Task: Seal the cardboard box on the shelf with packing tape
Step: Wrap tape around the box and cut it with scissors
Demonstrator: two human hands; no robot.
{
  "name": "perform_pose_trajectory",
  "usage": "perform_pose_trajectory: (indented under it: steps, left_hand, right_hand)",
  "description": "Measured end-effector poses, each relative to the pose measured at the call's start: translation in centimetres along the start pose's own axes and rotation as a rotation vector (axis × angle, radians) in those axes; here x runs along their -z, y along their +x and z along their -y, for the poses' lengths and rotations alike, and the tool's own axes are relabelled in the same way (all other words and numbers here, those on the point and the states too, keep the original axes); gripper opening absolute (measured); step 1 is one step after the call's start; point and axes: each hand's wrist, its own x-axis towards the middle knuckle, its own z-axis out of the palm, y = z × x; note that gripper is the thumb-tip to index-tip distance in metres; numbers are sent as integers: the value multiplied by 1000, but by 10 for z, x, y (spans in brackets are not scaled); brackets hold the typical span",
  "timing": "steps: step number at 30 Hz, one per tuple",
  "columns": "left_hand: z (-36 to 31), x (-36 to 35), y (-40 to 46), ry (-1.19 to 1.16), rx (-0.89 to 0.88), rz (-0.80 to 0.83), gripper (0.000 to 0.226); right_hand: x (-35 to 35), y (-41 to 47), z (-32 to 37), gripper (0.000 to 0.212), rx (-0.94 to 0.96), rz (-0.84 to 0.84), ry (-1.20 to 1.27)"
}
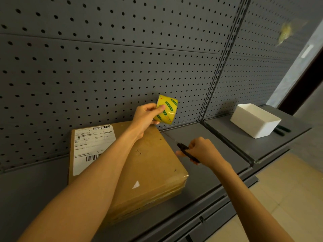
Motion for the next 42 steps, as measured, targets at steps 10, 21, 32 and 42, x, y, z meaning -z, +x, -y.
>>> perform_pose_trajectory:
  steps: [10,21,32,42]
  left_hand:
    - [4,-4,-4,164,-32,47,18]
    - [4,-8,-4,296,-45,78,19]
    - [7,-29,-14,666,-415,109,18]
    - [14,-32,-11,931,-556,78,44]
  right_hand:
    - [-50,3,-11,29,77,-117,-162]
    - [-37,9,-3,18,162,-291,-67]
    - [29,30,10,47,548,-331,-190]
    - [22,35,10,27,514,-552,-131]
